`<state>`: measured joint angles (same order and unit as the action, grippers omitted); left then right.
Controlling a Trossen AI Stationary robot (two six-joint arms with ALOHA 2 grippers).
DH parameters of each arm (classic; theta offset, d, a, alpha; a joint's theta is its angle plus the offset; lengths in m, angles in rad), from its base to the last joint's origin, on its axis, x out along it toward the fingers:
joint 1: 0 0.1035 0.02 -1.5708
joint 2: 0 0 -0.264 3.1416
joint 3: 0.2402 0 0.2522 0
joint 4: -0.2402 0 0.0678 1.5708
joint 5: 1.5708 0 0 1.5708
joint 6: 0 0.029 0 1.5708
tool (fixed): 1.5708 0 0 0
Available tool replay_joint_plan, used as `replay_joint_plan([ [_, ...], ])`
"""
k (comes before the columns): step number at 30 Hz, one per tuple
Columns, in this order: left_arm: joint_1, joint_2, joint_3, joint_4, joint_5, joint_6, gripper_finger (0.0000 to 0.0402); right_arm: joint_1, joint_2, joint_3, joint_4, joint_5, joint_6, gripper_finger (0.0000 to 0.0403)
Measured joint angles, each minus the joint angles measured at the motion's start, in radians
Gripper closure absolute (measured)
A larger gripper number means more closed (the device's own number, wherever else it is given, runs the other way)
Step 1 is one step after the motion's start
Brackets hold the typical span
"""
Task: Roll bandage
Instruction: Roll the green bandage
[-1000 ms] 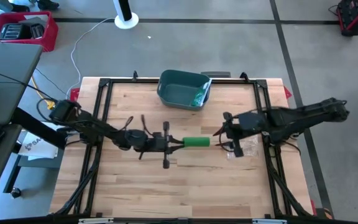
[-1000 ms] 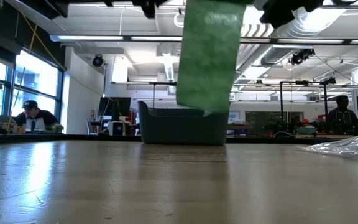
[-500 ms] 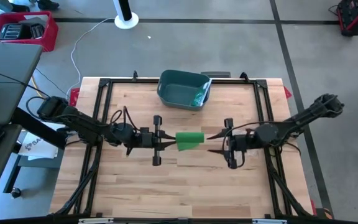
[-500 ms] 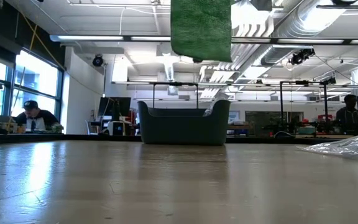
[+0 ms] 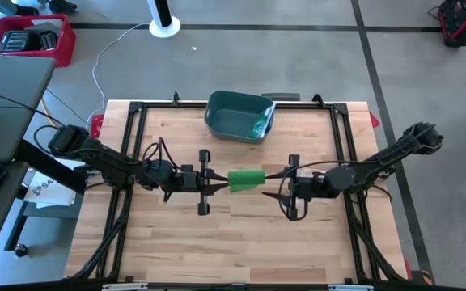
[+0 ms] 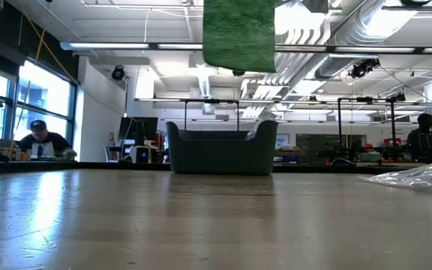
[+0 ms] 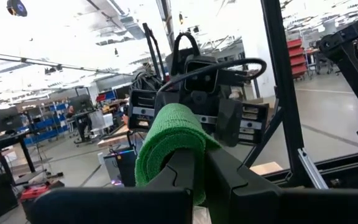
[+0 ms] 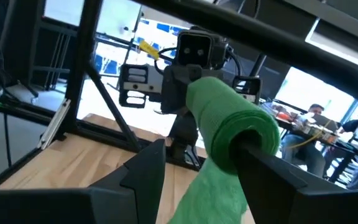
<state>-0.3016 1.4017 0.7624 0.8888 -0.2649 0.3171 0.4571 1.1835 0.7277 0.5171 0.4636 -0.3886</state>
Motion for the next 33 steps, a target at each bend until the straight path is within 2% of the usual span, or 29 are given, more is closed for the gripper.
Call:
replay_joint_plan([
  [6,0.0,0.0,0.0,-0.01,0.0,-0.001,0.0394,-0.004,0.003,0.006,0.026,0.005,-0.004,0.0219],
  [11,-0.001,0.0,0.0,-0.02,0.002,-0.014,0.0394,-0.017,0.003,0.006,0.022,-0.093,0.022,0.0219],
  [18,0.0,0.0,0.0,-0.032,-0.003,-0.028,0.0394,-0.079,0.003,0.006,0.004,-0.105,0.119,0.0241],
  [23,0.0,0.0,0.0,-0.033,-0.002,-0.03,0.0392,-0.102,0.006,0.006,-0.004,-0.174,0.122,0.0273],
  [28,0.001,0.0,0.0,-0.041,-0.005,-0.054,0.0378,-0.106,0.008,0.006,-0.025,-0.175,0.126,0.0322],
  [33,0.0,-0.01,0.0,-0.114,-0.107,-0.08,0.0357,-0.106,0.008,0.006,-0.035,-0.169,0.126,0.0389],
])
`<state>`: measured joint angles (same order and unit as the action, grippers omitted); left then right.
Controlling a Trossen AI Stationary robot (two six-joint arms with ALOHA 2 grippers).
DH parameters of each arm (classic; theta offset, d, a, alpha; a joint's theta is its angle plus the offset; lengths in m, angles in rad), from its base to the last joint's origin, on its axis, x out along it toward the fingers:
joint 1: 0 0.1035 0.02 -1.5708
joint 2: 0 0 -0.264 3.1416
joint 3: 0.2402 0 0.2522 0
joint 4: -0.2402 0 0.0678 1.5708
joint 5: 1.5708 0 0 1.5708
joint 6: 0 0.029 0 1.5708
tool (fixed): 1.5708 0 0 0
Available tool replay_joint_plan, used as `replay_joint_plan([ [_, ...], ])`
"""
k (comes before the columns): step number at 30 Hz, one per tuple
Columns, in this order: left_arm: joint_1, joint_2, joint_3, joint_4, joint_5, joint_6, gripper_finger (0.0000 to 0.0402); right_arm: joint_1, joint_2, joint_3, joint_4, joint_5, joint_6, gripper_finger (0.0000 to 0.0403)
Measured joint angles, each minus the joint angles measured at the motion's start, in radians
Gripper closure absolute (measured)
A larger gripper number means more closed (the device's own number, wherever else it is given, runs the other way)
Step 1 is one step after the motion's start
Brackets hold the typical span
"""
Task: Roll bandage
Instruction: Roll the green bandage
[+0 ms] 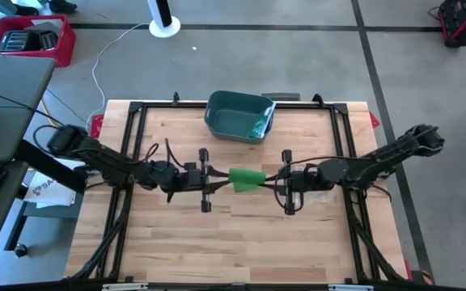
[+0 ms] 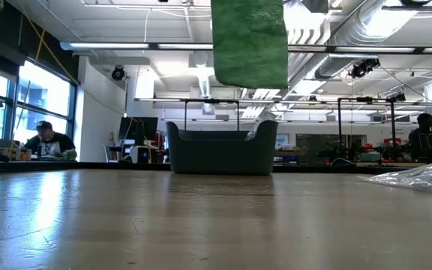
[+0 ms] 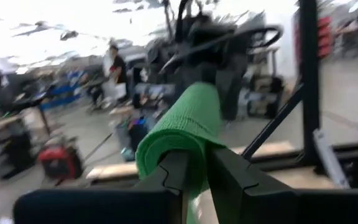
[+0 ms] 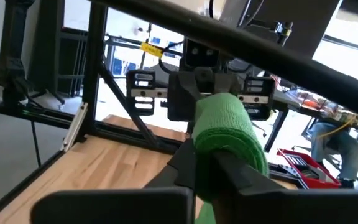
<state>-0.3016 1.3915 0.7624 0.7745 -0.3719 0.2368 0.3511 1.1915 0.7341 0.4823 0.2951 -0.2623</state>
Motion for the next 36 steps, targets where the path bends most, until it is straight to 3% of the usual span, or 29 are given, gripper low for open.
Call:
replay_joint_plan([
  [8,0.008,-0.062,0.0,-0.304,-0.038,-0.149,0.0321,0.006,-0.088,0.0,-0.029,0.029,0.008,0.0395],
  [17,0.039,-0.046,0.0,-0.31,-0.031,-0.211,0.0264,0.008,-0.174,0.0,-0.06,0.008,0.03,0.0398],
  [22,0.054,-0.046,0.0,-0.231,-0.016,-0.122,0.0215,0.008,-0.177,0.0,-0.073,0.008,0.043,0.0397],
  [27,0.077,-0.01,0.0,-0.028,0.056,0.004,0.0179,0.008,-0.177,0.0,-0.08,0.008,0.053,0.0397],
  [36,0.148,0.168,0.011,0.301,0.149,0.043,0.016,0.008,-0.177,0.0,-0.075,-0.023,0.053,0.0396],
])
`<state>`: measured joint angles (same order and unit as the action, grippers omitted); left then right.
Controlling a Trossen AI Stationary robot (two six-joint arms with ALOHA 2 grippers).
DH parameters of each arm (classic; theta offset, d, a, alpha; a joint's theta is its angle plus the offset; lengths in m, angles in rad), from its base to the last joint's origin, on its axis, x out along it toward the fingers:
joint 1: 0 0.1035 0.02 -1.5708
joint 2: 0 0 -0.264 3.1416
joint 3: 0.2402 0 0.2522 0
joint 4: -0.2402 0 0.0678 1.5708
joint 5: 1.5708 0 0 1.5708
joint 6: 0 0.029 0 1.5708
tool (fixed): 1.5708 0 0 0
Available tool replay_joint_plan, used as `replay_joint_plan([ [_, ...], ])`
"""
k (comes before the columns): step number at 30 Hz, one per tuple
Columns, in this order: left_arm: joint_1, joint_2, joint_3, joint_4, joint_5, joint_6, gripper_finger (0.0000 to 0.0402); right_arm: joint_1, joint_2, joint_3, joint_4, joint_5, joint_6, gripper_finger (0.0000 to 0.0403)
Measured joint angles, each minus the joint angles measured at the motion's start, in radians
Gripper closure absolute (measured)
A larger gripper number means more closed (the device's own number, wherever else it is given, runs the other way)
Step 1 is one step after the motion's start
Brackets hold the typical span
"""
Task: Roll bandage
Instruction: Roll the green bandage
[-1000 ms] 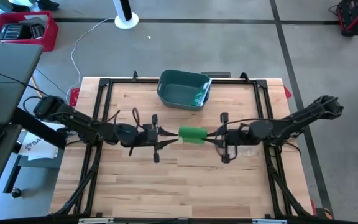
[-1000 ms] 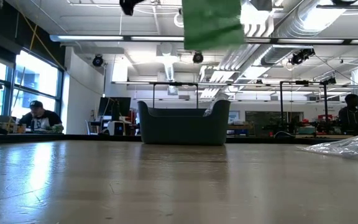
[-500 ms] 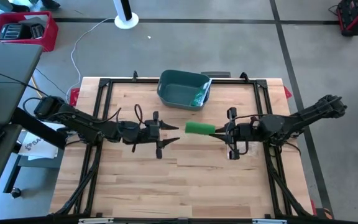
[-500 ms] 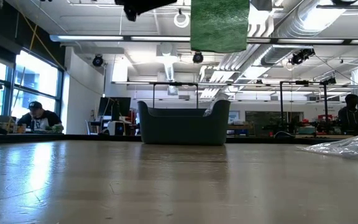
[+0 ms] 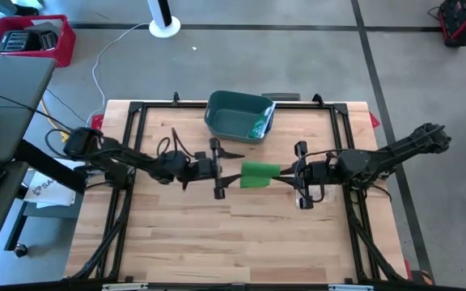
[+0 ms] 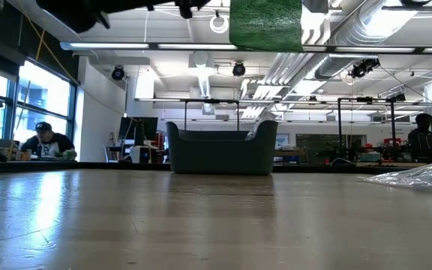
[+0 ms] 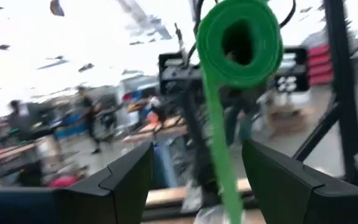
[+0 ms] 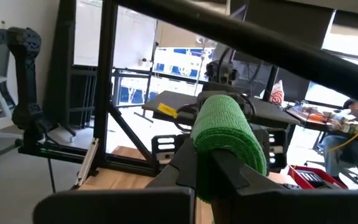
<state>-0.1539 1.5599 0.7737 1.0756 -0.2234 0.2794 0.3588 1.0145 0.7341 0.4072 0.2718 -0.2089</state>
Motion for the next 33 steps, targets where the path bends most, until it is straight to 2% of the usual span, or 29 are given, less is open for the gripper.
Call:
replay_joint_plan([
  [4,0.025,0.075,0.067,0.053,0.175,-0.062,0.016,0.0,0.0,0.0,-0.004,0.0,0.0,0.0396],
  [10,0.032,0.213,0.223,0.044,0.24,-0.069,0.016,0.0,0.0,0.0,-0.002,0.0,0.0,0.0396],
  [14,0.032,0.248,0.275,0.045,0.234,-0.052,0.0175,0.0,0.0,0.0,-0.004,0.0,0.0,0.0396],
  [17,0.032,0.248,0.282,0.045,0.189,-0.059,0.0209,0.002,0.0,0.0,-0.007,0.0,0.0,0.0396],
  [20,0.032,0.248,0.282,0.044,0.163,-0.052,0.0263,0.003,0.0,0.0,-0.007,0.0,0.0,0.0396],
  [25,0.032,0.248,0.282,0.003,0.165,-0.051,0.0377,0.003,0.0,0.0,-0.007,0.0,-0.001,0.0396],
  [26,0.032,0.249,0.282,-0.01,0.158,-0.055,0.0389,0.003,0.0,0.0,-0.007,0.0,-0.001,0.0396],
  [29,0.031,0.249,0.282,-0.037,0.064,-0.091,0.0394,0.003,0.0,0.0,-0.007,0.0,-0.001,0.0396],
  [33,0.033,0.249,0.282,-0.089,0.058,-0.102,0.04,0.004,0.0,0.0,-0.008,0.003,-0.017,0.0396],
])
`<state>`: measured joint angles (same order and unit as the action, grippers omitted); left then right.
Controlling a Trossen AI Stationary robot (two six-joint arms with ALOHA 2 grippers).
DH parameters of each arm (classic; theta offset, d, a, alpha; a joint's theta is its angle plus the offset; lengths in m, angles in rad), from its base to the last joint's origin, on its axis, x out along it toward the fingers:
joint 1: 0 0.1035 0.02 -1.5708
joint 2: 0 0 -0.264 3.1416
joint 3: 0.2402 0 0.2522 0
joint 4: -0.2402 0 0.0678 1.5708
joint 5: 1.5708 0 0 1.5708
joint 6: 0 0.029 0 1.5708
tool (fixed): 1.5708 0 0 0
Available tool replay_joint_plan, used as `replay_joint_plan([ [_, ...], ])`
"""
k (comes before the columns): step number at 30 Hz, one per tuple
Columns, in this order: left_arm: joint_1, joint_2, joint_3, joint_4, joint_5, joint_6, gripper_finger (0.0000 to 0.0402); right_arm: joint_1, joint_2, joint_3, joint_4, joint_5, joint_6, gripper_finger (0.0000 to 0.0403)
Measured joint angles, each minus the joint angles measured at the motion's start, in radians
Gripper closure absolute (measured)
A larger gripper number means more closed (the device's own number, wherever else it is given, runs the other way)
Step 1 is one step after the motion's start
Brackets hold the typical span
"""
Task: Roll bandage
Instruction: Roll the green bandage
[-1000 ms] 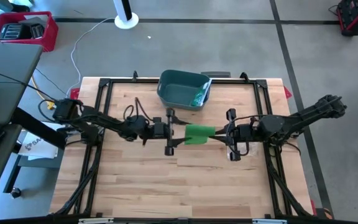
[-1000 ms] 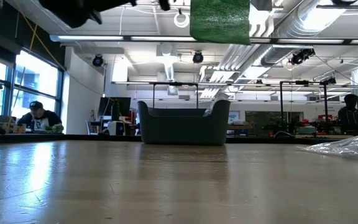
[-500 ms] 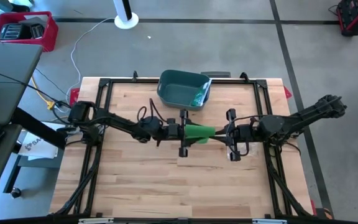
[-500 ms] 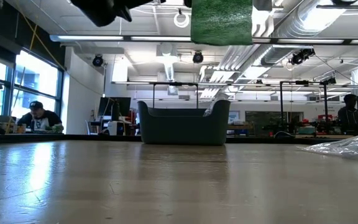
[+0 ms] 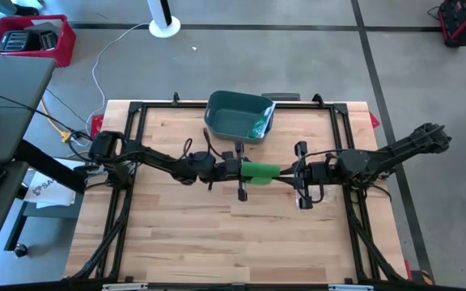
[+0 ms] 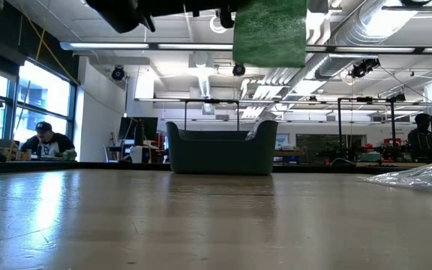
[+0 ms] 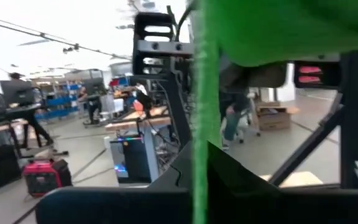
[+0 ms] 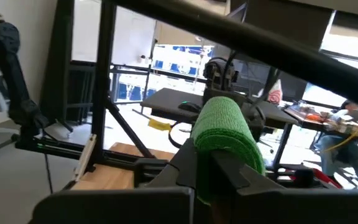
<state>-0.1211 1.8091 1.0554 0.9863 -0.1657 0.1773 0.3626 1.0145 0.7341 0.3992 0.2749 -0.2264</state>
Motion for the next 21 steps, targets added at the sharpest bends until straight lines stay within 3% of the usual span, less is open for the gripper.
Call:
replay_joint_plan([
  [15,-0.05,-0.001,0.0,-0.098,0.009,-0.036,0.0401,0.0,0.0,0.0,-0.011,0.011,-0.045,0.0396],
  [21,-0.063,-0.003,0.0,-0.101,0.05,-0.118,0.0401,0.005,0.0,0.0,-0.092,0.115,-0.068,0.0396],
])
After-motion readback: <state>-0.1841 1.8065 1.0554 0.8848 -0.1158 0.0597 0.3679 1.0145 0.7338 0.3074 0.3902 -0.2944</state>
